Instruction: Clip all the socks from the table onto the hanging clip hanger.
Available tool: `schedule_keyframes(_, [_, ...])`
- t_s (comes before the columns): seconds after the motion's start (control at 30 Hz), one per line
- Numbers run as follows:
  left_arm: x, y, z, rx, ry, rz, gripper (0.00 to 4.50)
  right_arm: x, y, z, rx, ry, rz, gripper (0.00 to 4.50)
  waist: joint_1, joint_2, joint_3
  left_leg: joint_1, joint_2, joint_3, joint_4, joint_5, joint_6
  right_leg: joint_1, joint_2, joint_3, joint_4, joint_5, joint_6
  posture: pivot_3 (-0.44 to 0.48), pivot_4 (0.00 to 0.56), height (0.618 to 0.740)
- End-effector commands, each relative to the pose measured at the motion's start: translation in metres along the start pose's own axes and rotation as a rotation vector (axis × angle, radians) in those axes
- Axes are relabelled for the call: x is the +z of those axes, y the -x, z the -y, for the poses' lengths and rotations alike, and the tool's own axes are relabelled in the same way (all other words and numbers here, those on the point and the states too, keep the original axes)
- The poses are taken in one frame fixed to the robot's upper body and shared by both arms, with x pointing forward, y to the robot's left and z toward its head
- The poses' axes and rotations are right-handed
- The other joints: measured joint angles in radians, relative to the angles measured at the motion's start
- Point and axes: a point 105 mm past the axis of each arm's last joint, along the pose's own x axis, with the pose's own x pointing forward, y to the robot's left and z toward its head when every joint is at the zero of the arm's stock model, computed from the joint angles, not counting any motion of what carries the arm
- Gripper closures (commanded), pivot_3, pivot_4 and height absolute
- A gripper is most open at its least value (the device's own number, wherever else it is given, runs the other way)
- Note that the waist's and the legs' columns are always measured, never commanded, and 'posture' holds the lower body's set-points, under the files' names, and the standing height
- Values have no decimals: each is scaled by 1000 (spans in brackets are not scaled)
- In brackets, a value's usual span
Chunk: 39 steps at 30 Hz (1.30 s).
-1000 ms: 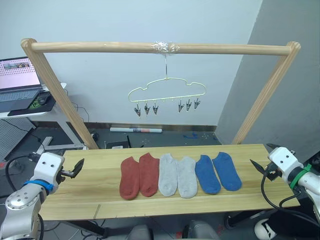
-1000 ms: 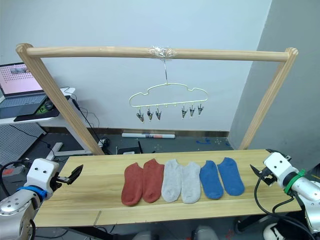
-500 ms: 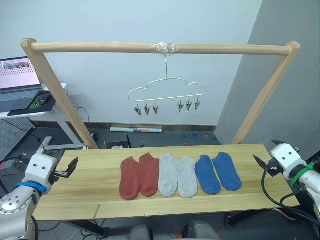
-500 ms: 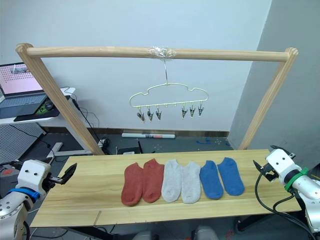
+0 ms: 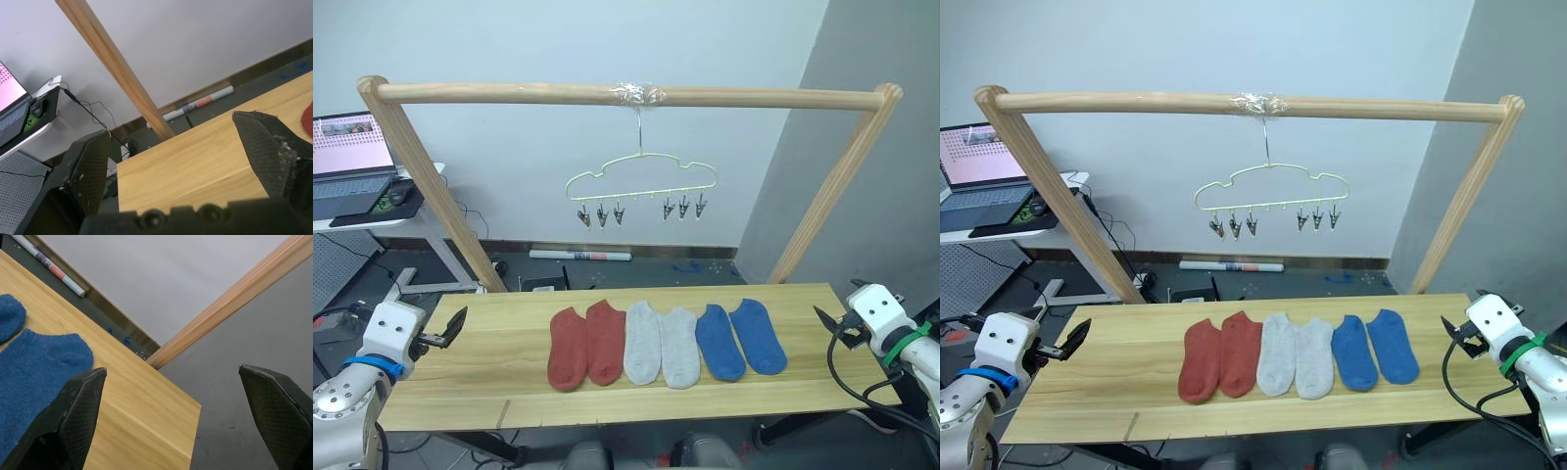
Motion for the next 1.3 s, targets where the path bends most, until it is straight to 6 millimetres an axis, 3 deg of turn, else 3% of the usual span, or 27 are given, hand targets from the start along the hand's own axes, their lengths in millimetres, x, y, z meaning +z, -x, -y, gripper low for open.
schedule_keyframes(0.03, [20, -4, -3, 5, -33, 64, 30, 9, 0, 12, -49, 9, 40, 0, 3, 1, 1, 0, 0, 0, 0, -2, -3, 0, 0, -1, 0, 0, 0, -18, 0, 740])
schedule_keyframes(0.33, [34, -12, 4, -6, -2, 114, 30, 7, 6, 15, -83, -15, 32, 0, 5, 4, 3, -3, 1, 3, -2, -1, -1, 1, 1, 1, 1, -1, 0, -45, 0, 740])
schedule_keyframes(0.43, [40, -14, 6, -14, 28, 139, 30, 16, 9, 12, -74, -42, 66, 0, 2, 4, 3, -4, 1, 4, -2, -1, -1, 0, 1, 2, 1, 0, 2, -60, 0, 740])
schedule_keyframes(0.57, [50, -22, 16, -19, 48, 174, 30, 44, 13, -1, -4, -80, 161, 0, 0, 5, 5, -4, 2, 4, -2, -1, -2, 0, 2, 2, 1, 0, 2, -86, 14, 740])
schedule_keyframes(0.7, [68, -34, 40, -50, 99, 231, 30, 84, 17, -25, 126, -77, 271, 0, -1, 7, 14, -3, 2, 4, -2, -1, -2, 0, 2, 3, 1, -1, 0, -116, 45, 740])
schedule_keyframes(0.87, [100, -52, 67, -78, 183, 312, 30, 145, 22, -54, 275, -83, 415, 0, -1, 1, 39, -2, 2, 3, -1, -1, -2, 1, 3, 4, 2, -1, 0, -149, 98, 740])
schedule_keyframes(1.0, [132, -68, 87, -111, 208, 389, 30, 185, 20, -67, 353, -112, 497, 0, -2, -3, 63, -4, 2, 3, 0, -1, -2, 0, 6, 6, 2, -1, 1, -173, 139, 740])
schedule_keyframes(1.3, [174, -95, 112, -108, 306, 511, 30, 217, 14, -80, 453, -177, 537, 0, -5, -12, 120, -11, 1, 9, -2, -2, -1, -7, 10, 17, 0, 1, 11, -207, 203, 740])
